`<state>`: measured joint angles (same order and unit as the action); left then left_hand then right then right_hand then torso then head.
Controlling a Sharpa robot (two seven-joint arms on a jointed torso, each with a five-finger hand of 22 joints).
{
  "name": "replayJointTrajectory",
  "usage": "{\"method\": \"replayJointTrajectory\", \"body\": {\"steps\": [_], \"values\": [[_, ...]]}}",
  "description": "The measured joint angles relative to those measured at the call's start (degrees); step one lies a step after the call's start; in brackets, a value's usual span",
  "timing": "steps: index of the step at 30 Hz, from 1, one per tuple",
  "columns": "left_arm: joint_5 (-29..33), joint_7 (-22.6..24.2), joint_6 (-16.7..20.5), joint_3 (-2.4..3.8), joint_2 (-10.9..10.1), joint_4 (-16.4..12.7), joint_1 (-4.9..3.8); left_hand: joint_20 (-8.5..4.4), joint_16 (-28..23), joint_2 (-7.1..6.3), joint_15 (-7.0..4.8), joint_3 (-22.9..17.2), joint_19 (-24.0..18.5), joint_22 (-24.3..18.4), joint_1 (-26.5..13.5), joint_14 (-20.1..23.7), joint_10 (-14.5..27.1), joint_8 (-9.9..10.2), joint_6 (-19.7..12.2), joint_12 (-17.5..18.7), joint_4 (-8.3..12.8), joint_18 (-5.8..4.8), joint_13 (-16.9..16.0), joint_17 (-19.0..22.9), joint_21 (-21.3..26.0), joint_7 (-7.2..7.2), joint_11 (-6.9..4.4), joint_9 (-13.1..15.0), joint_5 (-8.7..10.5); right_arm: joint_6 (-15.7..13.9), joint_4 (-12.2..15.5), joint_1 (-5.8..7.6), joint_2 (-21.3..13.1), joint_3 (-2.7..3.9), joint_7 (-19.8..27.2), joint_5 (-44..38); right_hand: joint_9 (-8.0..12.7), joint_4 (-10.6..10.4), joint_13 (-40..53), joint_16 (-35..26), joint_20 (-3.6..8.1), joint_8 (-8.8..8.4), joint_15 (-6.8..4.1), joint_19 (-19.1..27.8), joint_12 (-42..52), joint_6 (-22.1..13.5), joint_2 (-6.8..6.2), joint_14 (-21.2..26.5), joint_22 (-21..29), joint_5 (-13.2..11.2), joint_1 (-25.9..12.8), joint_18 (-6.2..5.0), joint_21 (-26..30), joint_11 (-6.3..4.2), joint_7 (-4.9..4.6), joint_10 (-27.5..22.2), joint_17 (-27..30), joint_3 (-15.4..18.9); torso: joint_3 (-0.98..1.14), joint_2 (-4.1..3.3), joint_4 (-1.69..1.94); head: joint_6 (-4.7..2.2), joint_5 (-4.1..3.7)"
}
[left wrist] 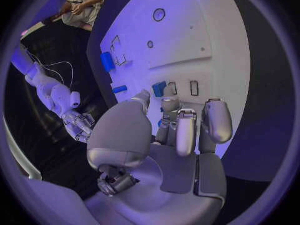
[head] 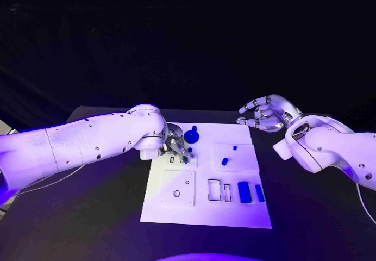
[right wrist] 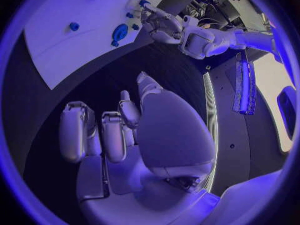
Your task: Assemble the parts on the task board
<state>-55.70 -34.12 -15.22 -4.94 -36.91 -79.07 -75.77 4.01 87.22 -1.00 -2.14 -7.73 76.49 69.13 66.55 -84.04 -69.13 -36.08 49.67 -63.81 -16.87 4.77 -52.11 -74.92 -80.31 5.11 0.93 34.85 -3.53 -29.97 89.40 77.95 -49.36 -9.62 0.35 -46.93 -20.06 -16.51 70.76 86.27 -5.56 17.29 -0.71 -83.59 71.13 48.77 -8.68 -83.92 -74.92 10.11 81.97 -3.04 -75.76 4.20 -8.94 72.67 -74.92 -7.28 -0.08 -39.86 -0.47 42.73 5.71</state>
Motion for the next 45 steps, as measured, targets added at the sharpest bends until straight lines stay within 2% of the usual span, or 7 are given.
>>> {"method": "replayJointTrajectory", "body": {"steps": [11, 19, 24, 36, 39, 41, 45], "values": [[0.8, 0.0, -0.8, -0.13, 0.0, 0.2, 0.01, 0.00, 0.0, 0.33, 0.00, -1.4, 0.0, 0.2, 0.3, 0.0, 0.0, 0.0, 0.0, 0.0, 0.2, 0.01, 0.1, 0.0, -0.2, -0.02, 0.00, 0.8, 0.00, 0.1, 0.0, 0.00, 0.0, 0.00, -0.1, 0.0, 0.0, 0.0, 0.0, 0.0, -0.01, 0.00, 0.00, 0.0, 0.0, 0.0, 0.30, 0.0, 0.0, 0.2, 0.3, 0.00, 0.2, 0.00, 0.00, 0.0, 0.0, 0.0, 0.07, 0.04, 0.03, 0.20, -0.08], [1.6, 0.0, -0.9, -0.26, 0.0, -0.3, 0.03, 0.00, 0.0, 0.74, 0.00, -7.5, 0.0, 0.7, 4.0, 0.0, 0.2, 0.5, -0.6, 0.0, 0.1, 0.01, -0.1, 0.0, -0.5, -0.21, -0.22, 2.4, 0.00, 0.3, -0.1, 0.00, 0.2, 0.00, -0.1, 0.0, 0.0, 0.0, 0.3, 0.0, -0.20, 0.00, 0.00, 0.2, 0.0, 0.0, 0.30, 0.0, 0.0, 0.2, 0.3, 0.00, 0.2, 0.00, 0.00, 0.0, 0.0, 0.0, 0.06, 0.04, 0.02, 0.35, -0.01], [2.0, 0.0, -0.8, -0.30, 0.0, -0.1, 0.02, 0.00, 0.0, -0.22, 0.00, -13.8, 0.0, 0.9, 5.1, 0.0, 0.2, 0.8, -0.6, 0.0, 0.2, 0.01, -0.4, 0.0, -0.7, -0.21, -0.22, 3.7, 0.01, 0.5, -0.1, 0.00, 0.2, 0.00, -0.2, 0.0, 0.0, 0.0, 0.4, 0.0, -0.20, 0.00, 0.00, 0.2, 0.0, 0.0, 0.30, 0.0, 0.0, 0.2, 0.3, 0.00, 0.2, 0.00, 0.00, 0.0, 0.0, 0.0, 0.04, 0.05, -0.04, 0.41, 0.01], [2.7, 0.1, -0.9, -0.51, 0.3, 0.2, 0.00, 0.00, 0.0, -2.90, 0.01, -22.3, 0.0, 1.2, 5.3, 0.0, 0.2, 1.0, -0.7, 0.0, 0.5, 0.00, -0.5, 0.0, -0.7, -0.10, -0.21, 5.7, 0.21, 1.0, 0.0, -0.01, 0.2, 0.00, -0.3, 0.0, 0.0, 0.0, 0.4, 0.0, -0.20, 0.00, 0.00, 0.2, 0.0, 0.0, 0.30, 0.0, 0.0, 0.5, 0.3, 0.00, 0.2, 0.00, 0.00, 0.0, 0.0, 0.0, 0.01, 0.07, -0.02, 0.55, -0.09], [3.0, 0.1, -0.8, -0.59, 0.2, 0.2, 0.01, 0.00, 0.0, -4.01, -0.31, -26.4, 0.0, 1.3, 5.9, 0.1, 0.2, 1.1, -0.9, 0.0, 1.6, 0.00, -0.6, 0.0, -0.7, -0.12, -0.20, 6.6, 0.37, 1.2, 0.0, -0.01, 0.2, 0.00, -0.3, 0.0, 0.0, 0.0, 0.4, 0.0, -0.20, 0.00, 0.00, 0.2, 0.0, 0.0, 0.30, 0.0, 0.0, 0.5, 0.3, 0.00, 0.2, 0.00, 0.01, 0.0, 0.0, 0.0, 0.00, 0.07, -0.02, 0.58, -0.09], [3.2, 0.2, -0.7, -0.61, 0.1, 0.2, 0.04, 0.00, 0.0, -5.02, -0.44, -28.2, 0.0, 1.3, 5.6, 0.0, 0.2, 0.2, -1.1, 0.2, 0.2, 0.01, -0.7, 0.0, -0.7, -0.24, -0.21, 8.1, 0.40, 1.3, 0.0, -0.01, 0.2, -0.01, -0.3, 0.0, 0.0, 0.0, 0.4, 0.0, -0.20, 0.00, 0.00, 0.2, 0.0, 0.0, 0.30, 0.0, 0.0, 0.5, 0.3, 0.00, 0.3, 0.00, 0.00, 0.0, 0.0, 0.0, 0.00, 0.07, -0.01, 0.59, -0.09], [4.1, 0.5, -0.1, -0.62, -0.4, -0.2, 0.07, -0.20, 0.0, -7.13, -0.44, -32.2, 0.2, 1.7, 3.8, 0.0, -0.4, -1.9, -1.2, 0.2, -0.4, 0.00, -1.1, 0.0, -1.0, -0.41, -0.86, 11.3, 0.23, 1.6, 0.0, -0.05, 0.2, -0.01, -0.4, 0.0, 0.0, 0.0, 0.4, 0.0, -0.20, 0.00, 0.00, 0.2, 0.0, 0.0, 0.30, 0.0, 0.0, 0.5, 0.3, -0.01, 0.5, 0.00, 0.00, 0.0, 0.0, 0.0, 0.01, 0.08, -0.01, 0.59, -0.09]]}}
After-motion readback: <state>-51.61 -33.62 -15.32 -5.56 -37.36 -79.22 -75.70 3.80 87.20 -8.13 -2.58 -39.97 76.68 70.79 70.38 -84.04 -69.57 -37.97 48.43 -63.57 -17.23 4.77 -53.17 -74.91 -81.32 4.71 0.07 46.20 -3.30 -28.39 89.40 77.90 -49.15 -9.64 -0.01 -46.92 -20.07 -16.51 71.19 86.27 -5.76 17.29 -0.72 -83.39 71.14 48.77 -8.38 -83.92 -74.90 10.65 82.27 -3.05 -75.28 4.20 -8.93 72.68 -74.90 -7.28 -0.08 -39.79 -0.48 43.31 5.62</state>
